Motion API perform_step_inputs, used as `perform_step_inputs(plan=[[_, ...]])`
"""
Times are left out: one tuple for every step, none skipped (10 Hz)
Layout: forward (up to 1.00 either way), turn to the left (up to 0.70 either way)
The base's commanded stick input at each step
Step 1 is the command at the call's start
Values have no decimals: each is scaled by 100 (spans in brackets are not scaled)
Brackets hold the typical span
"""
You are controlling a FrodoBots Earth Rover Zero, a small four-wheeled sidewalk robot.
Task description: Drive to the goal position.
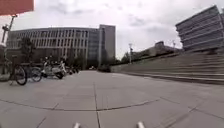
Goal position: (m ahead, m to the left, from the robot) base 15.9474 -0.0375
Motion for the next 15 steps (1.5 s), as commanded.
perform_step_inputs(plan=[[70,1],[70,1],[70,1],[70,1],[70,1],[70,1],[70,1],[70,1],[70,1],[70,1],[70,1],[70,1],[70,1],[70,4],[70,11]])
